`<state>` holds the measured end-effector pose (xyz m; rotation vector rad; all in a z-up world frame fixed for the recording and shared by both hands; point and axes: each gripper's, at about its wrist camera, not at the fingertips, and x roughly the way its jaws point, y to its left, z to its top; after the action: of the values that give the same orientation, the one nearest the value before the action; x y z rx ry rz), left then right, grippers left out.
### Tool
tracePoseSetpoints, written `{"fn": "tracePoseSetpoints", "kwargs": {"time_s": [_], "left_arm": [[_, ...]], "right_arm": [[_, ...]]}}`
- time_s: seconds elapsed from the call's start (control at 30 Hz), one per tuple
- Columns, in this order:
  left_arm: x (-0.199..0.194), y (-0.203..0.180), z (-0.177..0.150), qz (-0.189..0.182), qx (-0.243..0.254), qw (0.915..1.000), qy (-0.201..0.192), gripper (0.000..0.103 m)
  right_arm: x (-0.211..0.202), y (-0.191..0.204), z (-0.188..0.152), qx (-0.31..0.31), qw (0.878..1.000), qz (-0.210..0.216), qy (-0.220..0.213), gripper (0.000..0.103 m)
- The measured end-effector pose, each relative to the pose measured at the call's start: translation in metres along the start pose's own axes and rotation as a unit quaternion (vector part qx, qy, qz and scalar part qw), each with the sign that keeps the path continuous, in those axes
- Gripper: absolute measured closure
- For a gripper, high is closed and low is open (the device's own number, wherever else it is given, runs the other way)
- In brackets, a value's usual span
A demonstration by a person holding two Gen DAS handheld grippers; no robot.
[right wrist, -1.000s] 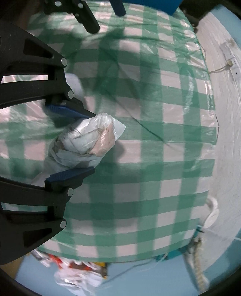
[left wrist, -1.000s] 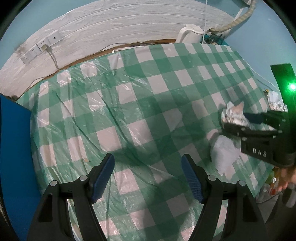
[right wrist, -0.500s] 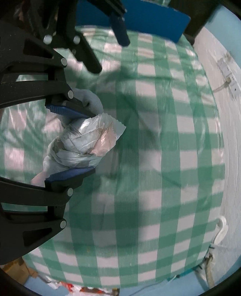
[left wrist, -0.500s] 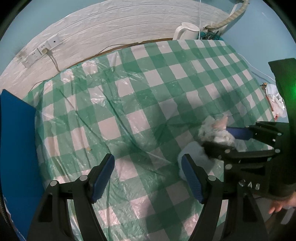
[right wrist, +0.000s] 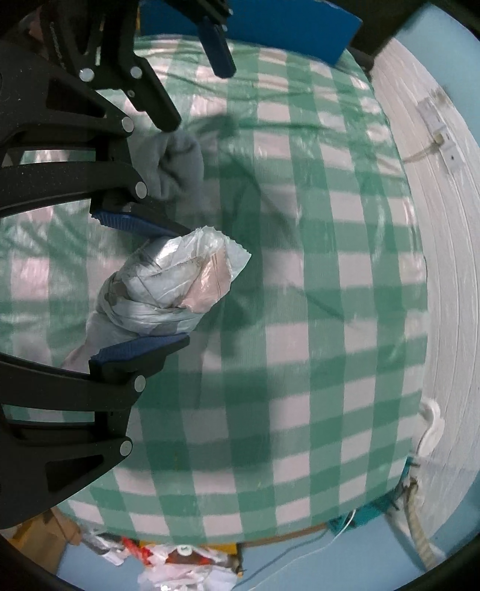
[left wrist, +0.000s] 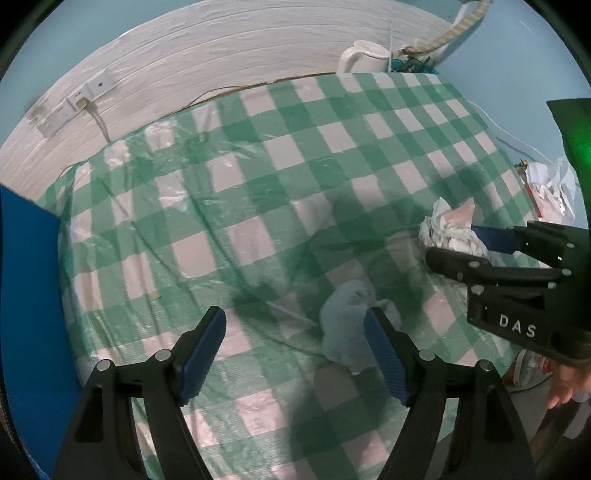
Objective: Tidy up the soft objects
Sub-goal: 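Close the right gripper on the crumpled white plastic bag and lift it, then close the left gripper on the grey sock while the right holds the bag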
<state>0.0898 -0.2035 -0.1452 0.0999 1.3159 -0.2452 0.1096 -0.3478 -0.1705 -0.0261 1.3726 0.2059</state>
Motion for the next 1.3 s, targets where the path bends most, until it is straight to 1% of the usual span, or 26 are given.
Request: {"fn": "tracePoseSetpoints", "kwargs": {"time_s": [0.3, 0.6, 0.73, 0.77, 0.8, 0.83, 0.9, 0.97, 1.0, 1.07, 1.1, 1.3], "left_arm": [[0.006, -0.03, 0.003, -0.021, 0.022, 0.9995, 0.004, 0.023], [0.025, -0.042, -0.001, -0.028, 0.028, 0.999, 0.023, 0.023], [0.025, -0.046, -0.005, -0.025, 0.036, 0.9989, 0.015, 0.024], [0.024, -0.048, -0.006, -0.024, 0.04, 0.9989, 0.012, 0.029], [0.024, -0.049, -0.007, -0.022, 0.046, 0.9987, 0.01, 0.036], [0.024, -0.052, -0.009, -0.019, 0.055, 0.9983, 0.007, 0.04], [0.024, -0.057, -0.014, -0.017, 0.067, 0.9976, 0.001, 0.06], [0.022, -0.061, -0.017, -0.019, 0.078, 0.9968, -0.005, 0.066], [0.02, -0.063, -0.018, -0.021, 0.082, 0.9964, -0.009, 0.073], [0.017, -0.065, -0.018, -0.017, 0.087, 0.9959, -0.015, 0.075], [0.016, -0.065, -0.018, -0.015, 0.089, 0.9958, -0.017, 0.077], [0.008, -0.055, -0.017, -0.012, 0.081, 0.9963, -0.027, 0.079]], "right_arm": [[0.001, -0.037, -0.01, 0.036, 0.999, 0.002, 0.006, 0.053], [0.001, -0.041, -0.012, 0.038, 0.999, 0.006, 0.005, 0.053], [0.001, -0.041, -0.012, 0.037, 0.999, 0.004, 0.005, 0.053], [0.0, -0.047, -0.013, 0.037, 0.999, 0.004, 0.005, 0.053], [0.0, -0.047, -0.014, 0.035, 0.999, 0.003, 0.005, 0.053], [-0.001, -0.047, -0.015, 0.034, 0.999, 0.001, 0.005, 0.053], [0.003, -0.047, -0.012, 0.03, 1.0, -0.002, 0.005, 0.053], [0.004, -0.04, -0.011, 0.027, 1.0, -0.003, 0.005, 0.053], [0.004, -0.038, -0.011, 0.027, 1.0, -0.002, 0.004, 0.053], [0.003, -0.033, -0.01, 0.024, 1.0, -0.001, 0.003, 0.053], [0.002, -0.032, -0.01, 0.023, 1.0, -0.001, 0.002, 0.053], [-0.008, -0.026, -0.011, 0.019, 1.0, 0.001, -0.007, 0.053]]}}
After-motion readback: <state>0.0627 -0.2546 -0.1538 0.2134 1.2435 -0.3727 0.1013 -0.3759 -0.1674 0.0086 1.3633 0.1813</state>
